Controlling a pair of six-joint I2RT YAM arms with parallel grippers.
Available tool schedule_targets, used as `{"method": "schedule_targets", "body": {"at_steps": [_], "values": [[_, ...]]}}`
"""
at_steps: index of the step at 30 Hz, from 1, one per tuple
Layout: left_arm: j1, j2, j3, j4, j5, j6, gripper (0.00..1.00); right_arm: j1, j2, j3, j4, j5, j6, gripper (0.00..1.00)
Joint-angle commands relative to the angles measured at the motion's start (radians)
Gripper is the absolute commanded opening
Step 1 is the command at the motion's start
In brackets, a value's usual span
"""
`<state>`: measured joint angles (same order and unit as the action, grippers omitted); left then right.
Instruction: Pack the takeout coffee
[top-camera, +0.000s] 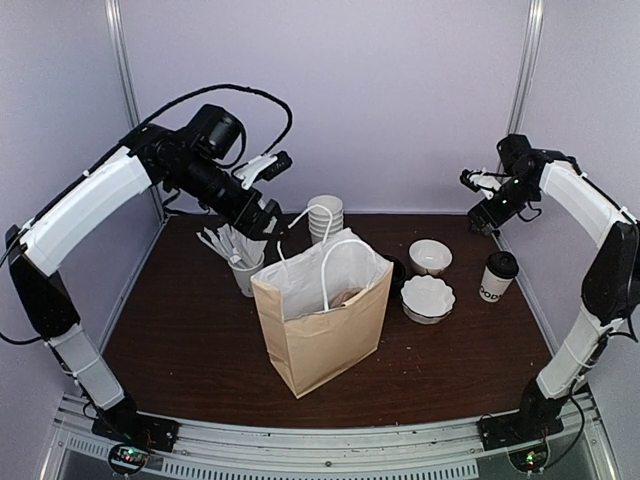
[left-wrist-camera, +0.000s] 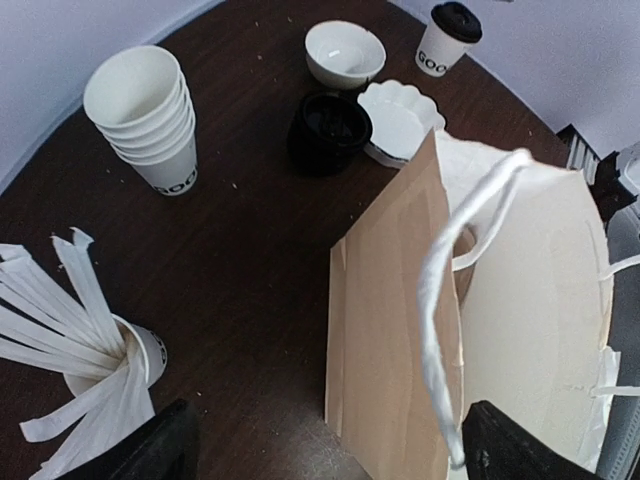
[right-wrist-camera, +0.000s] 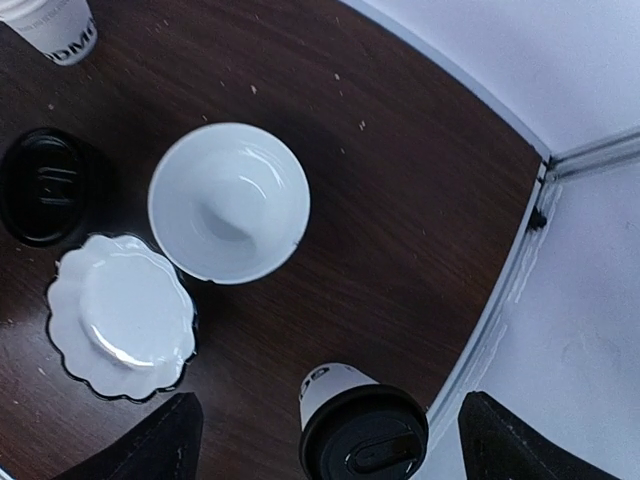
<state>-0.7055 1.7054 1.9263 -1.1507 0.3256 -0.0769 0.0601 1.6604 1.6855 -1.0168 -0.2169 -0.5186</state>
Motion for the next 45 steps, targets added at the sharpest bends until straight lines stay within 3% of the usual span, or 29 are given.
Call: {"method": "schedule_targets", "body": {"at_steps": [1,5,15,37,45], "values": [[0.006,-0.125,-0.071,0.156,-0.054,0.012,0.93,-0.017,0.028,-0.03,0.02,0.233,0.026,0.92],[0.006,-0.184,-0.149,0.195,-0.067,0.018,0.92,-0.047,0.11,0.018,-0.1,0.227,0.038,0.91],[0.006,-0.214,-0.208,0.197,-0.042,0.038,0.92,-0.136,0.135,0.002,-0.179,0.226,0.012,0.87],[0.006,-0.185,-0.206,0.183,-0.009,0.04,0.9,-0.164,0.226,0.036,-0.227,0.123,0.006,0.87],[0.006,-0.176,-0.204,0.179,-0.004,0.04,0.89,-0.171,0.235,0.024,-0.238,0.119,-0.003,0.8]]}}
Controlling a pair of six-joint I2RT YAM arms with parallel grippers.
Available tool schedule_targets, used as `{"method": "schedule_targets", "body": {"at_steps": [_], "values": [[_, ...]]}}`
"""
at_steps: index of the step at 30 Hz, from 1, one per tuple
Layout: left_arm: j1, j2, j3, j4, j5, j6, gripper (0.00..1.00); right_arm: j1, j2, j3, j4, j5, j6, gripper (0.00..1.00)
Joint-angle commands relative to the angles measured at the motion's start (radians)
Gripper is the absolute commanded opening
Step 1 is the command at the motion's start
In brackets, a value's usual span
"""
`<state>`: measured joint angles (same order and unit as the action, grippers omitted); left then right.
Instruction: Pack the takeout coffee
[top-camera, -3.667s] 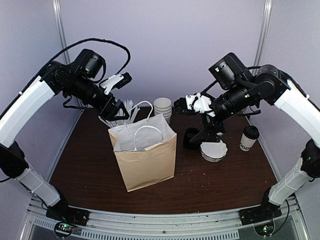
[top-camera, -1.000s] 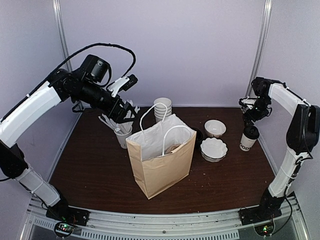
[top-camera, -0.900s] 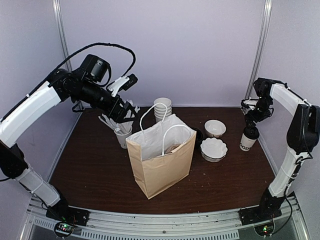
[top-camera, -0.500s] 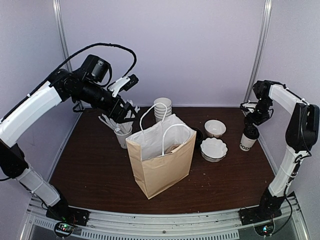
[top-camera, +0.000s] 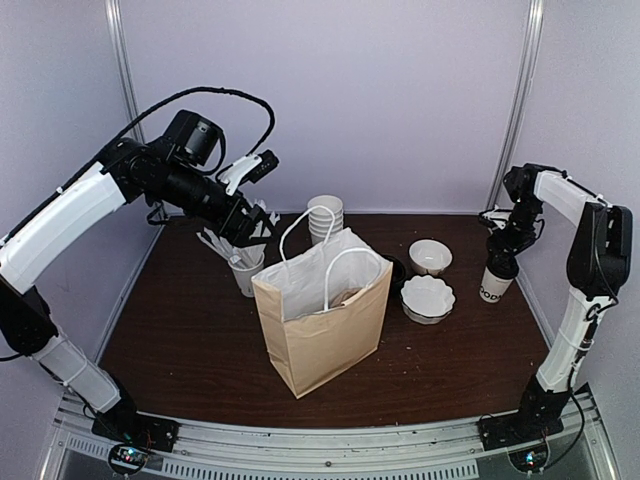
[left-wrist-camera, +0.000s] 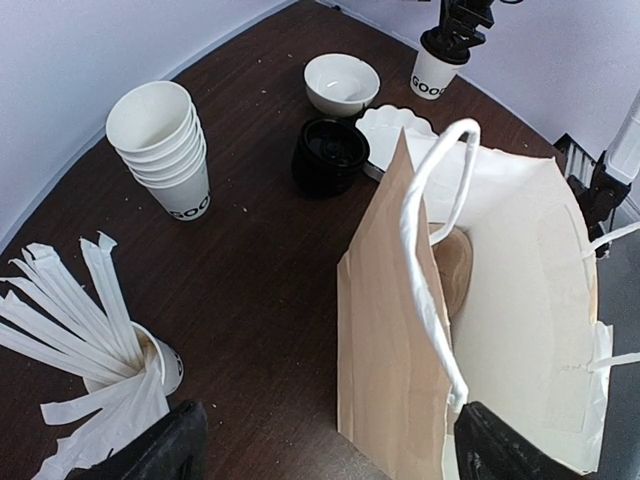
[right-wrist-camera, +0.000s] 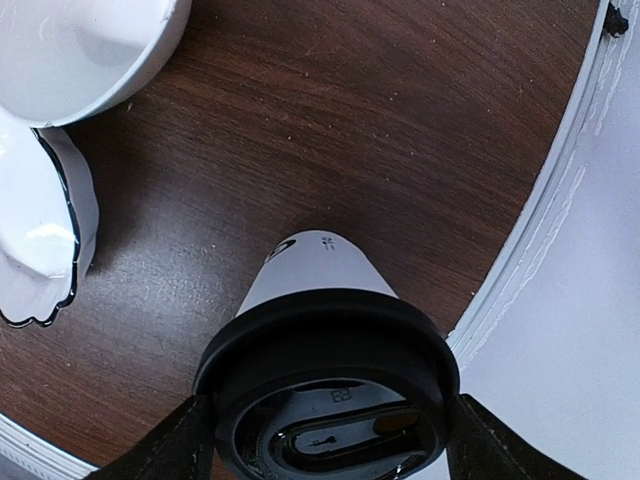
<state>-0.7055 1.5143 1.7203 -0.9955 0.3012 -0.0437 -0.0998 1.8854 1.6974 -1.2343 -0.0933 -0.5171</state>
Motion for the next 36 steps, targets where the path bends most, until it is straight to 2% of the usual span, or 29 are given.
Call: {"method": "schedule_targets", "body": {"at_steps": [1,8,16,21,25,28,32,36], "values": [[0.006,0.017,0.003,0.024,0.022,0.007,0.89,-0.011,0.011,0.013,-0.026,-0.005,-0.006,0.8],[0.006,0.025,0.007,0.017,0.021,0.011,0.89,-0.014,-0.009,0.006,-0.072,-0.005,-0.016,0.81],[0.006,0.039,0.027,-0.013,0.009,0.017,0.89,-0.021,-0.036,-0.006,-0.089,-0.012,-0.02,0.65],[0.006,0.041,0.044,-0.052,0.024,0.024,0.89,-0.021,-0.139,-0.022,-0.117,-0.054,-0.015,0.62],[0.006,0.022,0.003,-0.064,0.094,0.03,0.89,-0.005,-0.256,-0.022,-0.141,-0.122,-0.021,0.62],[0.006,0.025,-0.014,-0.074,0.167,0.031,0.89,0.049,-0.337,0.001,-0.159,-0.211,-0.038,0.61],[0.006,0.05,0.002,-0.086,0.161,0.027,0.87,0.147,-0.407,0.099,-0.165,-0.298,-0.007,0.6],[0.001,0.066,0.043,-0.104,0.222,0.03,0.86,0.25,-0.448,0.204,-0.155,-0.378,0.004,0.6]]}}
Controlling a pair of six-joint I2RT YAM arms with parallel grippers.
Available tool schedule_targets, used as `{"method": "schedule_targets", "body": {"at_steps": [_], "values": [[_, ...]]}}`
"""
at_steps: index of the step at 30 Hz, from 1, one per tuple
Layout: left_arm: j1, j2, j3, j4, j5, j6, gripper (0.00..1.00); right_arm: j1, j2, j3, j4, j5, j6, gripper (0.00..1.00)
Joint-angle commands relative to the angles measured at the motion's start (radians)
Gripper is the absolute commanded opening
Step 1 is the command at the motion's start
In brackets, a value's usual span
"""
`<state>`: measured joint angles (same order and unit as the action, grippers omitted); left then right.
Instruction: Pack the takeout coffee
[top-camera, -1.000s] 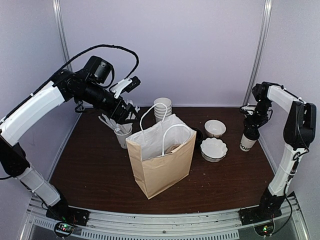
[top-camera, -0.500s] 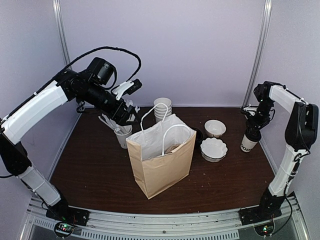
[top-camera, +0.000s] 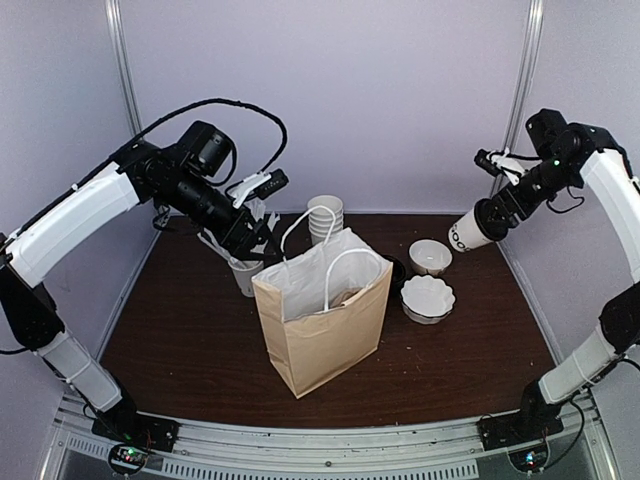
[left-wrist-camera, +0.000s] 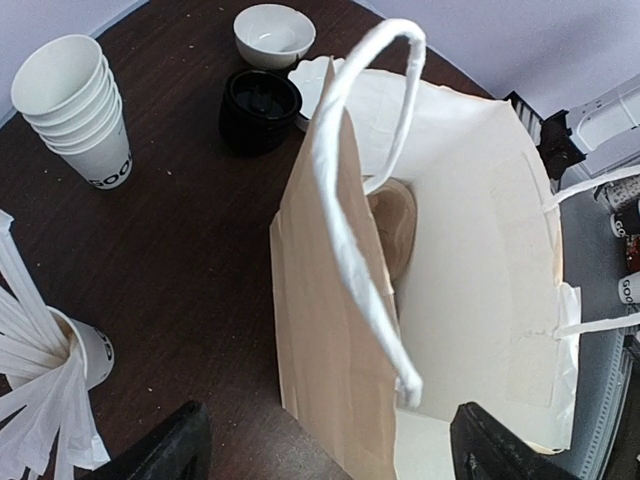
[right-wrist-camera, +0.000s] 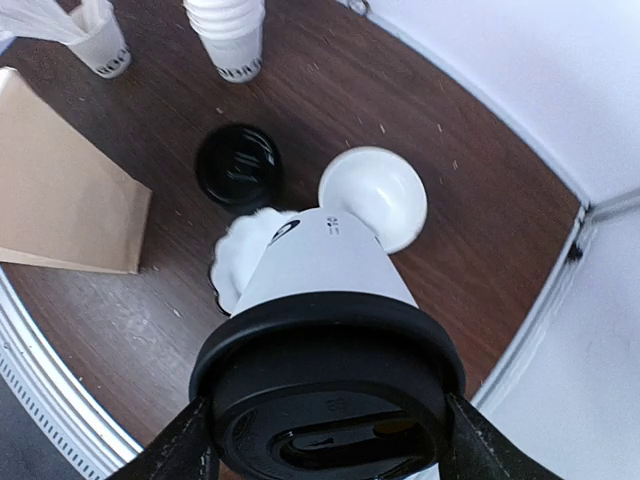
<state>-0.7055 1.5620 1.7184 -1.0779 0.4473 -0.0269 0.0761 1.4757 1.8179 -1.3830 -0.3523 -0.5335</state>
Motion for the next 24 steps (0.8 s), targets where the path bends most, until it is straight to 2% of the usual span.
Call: {"method": "schedule_targets", "body": {"at_steps": [1,3,8,14,20,24], "values": [[-0.005,0.022,0.055,-0.03,0.078,0.015,0.86,0.103,-0.051,0.102,0.004,-0.144,0.017,0.6],[-0.012,0.034,0.075,-0.047,0.063,0.01,0.84,0.154,-0.068,0.124,0.025,-0.209,0.017,0.6],[-0.026,0.089,0.141,-0.11,-0.086,-0.064,0.72,0.254,-0.105,0.152,0.096,-0.356,0.013,0.61],[-0.083,0.106,0.13,-0.14,-0.032,-0.051,0.65,0.358,-0.109,0.204,0.104,-0.391,0.005,0.62],[-0.108,0.169,0.174,-0.168,-0.121,-0.051,0.45,0.489,-0.047,0.249,0.096,-0.29,-0.028,0.61],[-0.12,0.187,0.225,-0.191,-0.145,-0.041,0.41,0.581,-0.004,0.269,0.079,-0.225,-0.057,0.61]]}}
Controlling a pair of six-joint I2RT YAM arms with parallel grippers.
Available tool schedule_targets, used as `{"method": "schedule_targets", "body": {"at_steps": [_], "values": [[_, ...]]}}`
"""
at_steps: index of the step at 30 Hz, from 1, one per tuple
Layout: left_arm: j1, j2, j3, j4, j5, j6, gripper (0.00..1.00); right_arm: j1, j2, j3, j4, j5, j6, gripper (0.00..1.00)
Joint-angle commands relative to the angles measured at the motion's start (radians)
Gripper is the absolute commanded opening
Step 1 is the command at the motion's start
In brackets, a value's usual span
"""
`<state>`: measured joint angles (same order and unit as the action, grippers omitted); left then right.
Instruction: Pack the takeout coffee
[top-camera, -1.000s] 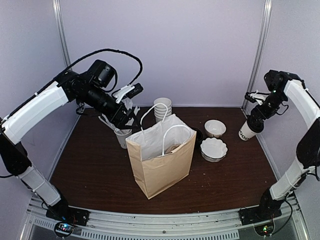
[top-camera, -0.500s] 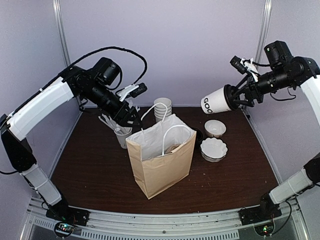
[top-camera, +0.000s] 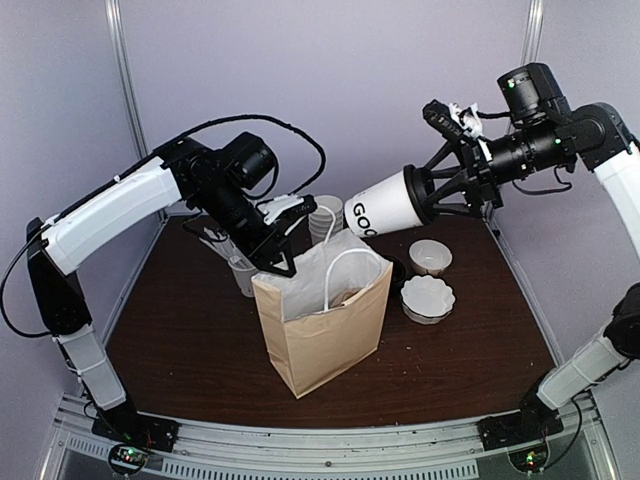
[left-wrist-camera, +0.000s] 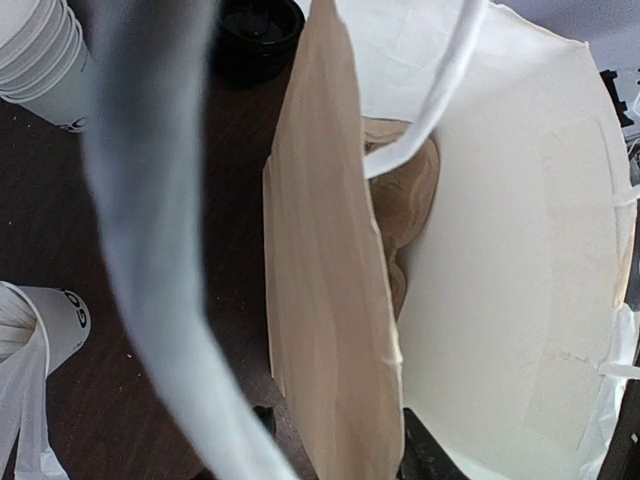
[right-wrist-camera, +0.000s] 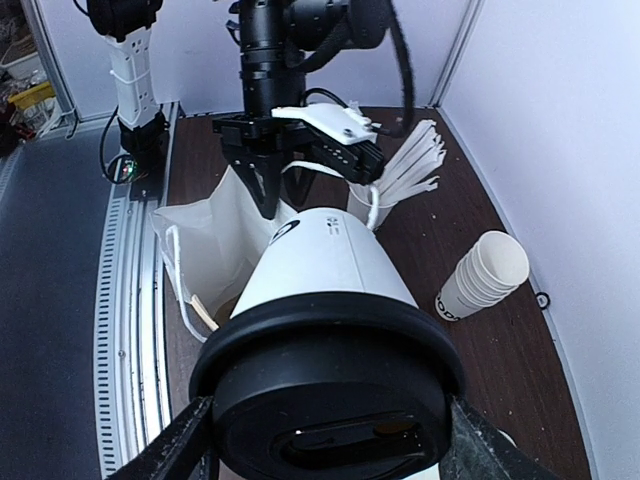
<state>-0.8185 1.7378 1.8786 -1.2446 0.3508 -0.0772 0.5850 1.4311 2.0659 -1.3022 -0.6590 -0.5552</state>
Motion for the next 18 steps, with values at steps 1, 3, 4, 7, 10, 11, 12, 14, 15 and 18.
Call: {"method": "schedule_targets", "body": {"at_steps": [1,3,4,7,10,11,12,14,15,18], "values": [[-0.01,0.012,0.075,-0.026,-0.046,0.011,0.42,0.096,0.041,0.015,-0.003,0.113,-0.044,0.61],[-0.012,0.014,0.092,-0.027,-0.032,0.017,0.45,0.144,0.038,-0.007,0.008,0.186,-0.054,0.61],[-0.014,0.017,0.098,-0.027,-0.031,0.017,0.47,0.164,0.038,-0.019,0.014,0.222,-0.058,0.61],[-0.016,0.032,0.129,-0.037,-0.029,0.02,0.52,0.228,0.05,-0.044,0.017,0.323,-0.08,0.6],[-0.02,0.032,0.174,-0.055,-0.055,0.045,0.61,0.298,0.068,-0.071,0.027,0.424,-0.108,0.6],[-0.023,0.02,0.184,-0.054,-0.08,0.056,0.64,0.315,0.078,-0.072,0.032,0.455,-0.118,0.6],[-0.024,0.005,0.19,-0.046,-0.104,0.063,0.67,0.33,0.092,-0.068,0.035,0.482,-0.127,0.6],[-0.023,-0.037,0.193,-0.015,-0.168,0.067,0.71,0.35,0.127,-0.056,0.041,0.524,-0.143,0.6],[-0.023,-0.051,0.192,0.0,-0.201,0.068,0.73,0.357,0.148,-0.047,0.042,0.541,-0.15,0.6],[-0.015,-0.079,0.177,0.04,-0.289,0.066,0.78,0.368,0.207,0.004,0.023,0.566,-0.159,0.59]]}}
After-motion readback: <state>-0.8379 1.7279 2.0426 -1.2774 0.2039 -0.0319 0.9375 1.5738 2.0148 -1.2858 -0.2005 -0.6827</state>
